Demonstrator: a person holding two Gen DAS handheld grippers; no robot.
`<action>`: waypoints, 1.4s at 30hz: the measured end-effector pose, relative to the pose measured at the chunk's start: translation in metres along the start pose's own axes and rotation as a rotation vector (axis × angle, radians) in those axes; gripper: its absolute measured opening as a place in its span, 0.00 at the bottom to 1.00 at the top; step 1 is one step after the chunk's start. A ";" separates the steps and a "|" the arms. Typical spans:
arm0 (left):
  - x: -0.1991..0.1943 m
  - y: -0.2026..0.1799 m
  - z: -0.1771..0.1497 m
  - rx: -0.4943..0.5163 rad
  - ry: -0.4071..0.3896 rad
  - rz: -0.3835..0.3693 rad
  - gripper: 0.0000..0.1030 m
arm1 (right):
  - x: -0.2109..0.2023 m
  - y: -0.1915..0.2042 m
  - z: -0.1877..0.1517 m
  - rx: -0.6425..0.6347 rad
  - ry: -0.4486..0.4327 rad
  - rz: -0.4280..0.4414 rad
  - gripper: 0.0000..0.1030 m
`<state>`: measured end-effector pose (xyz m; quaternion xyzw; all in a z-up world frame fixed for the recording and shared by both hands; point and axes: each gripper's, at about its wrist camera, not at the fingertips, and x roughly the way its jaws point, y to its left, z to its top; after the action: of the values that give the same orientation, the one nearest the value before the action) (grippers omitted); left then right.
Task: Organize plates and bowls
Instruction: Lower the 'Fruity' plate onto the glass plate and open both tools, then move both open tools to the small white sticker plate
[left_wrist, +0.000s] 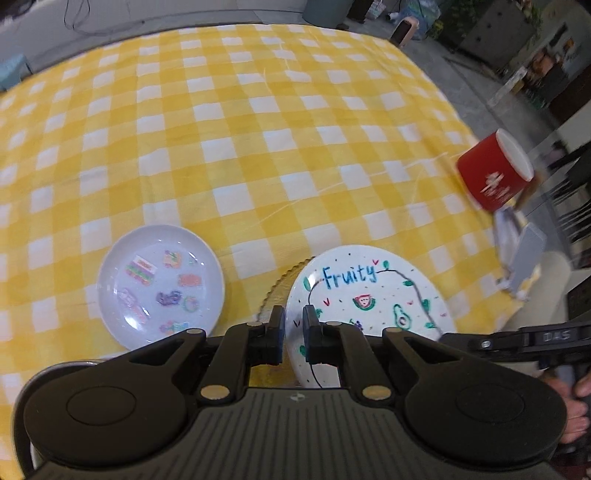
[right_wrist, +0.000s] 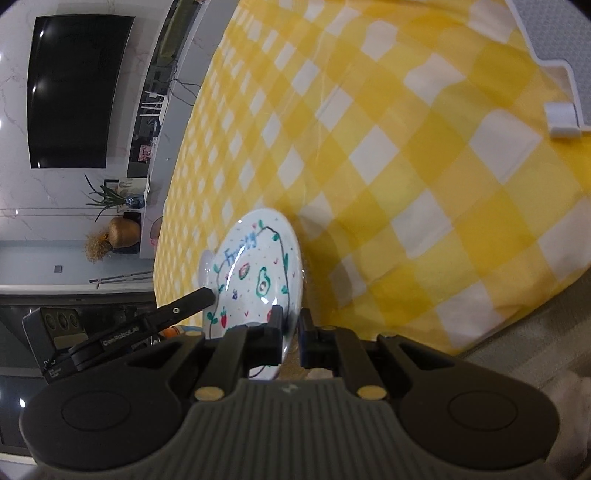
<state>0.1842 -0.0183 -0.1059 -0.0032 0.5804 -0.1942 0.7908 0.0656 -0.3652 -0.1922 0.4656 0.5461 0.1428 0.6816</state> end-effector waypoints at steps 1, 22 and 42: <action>0.001 -0.002 -0.001 0.007 -0.002 0.007 0.10 | 0.002 0.001 0.000 -0.009 0.002 -0.009 0.04; -0.079 0.022 -0.018 -0.147 -0.218 0.039 0.11 | 0.036 0.069 -0.015 -0.449 -0.078 -0.275 0.09; -0.134 0.062 -0.049 -0.259 -0.389 0.177 0.19 | 0.053 0.074 -0.019 -0.619 -0.233 -0.398 0.14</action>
<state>0.1245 0.0918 -0.0130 -0.0911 0.4353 -0.0440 0.8946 0.0913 -0.2801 -0.1650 0.1358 0.4757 0.1116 0.8619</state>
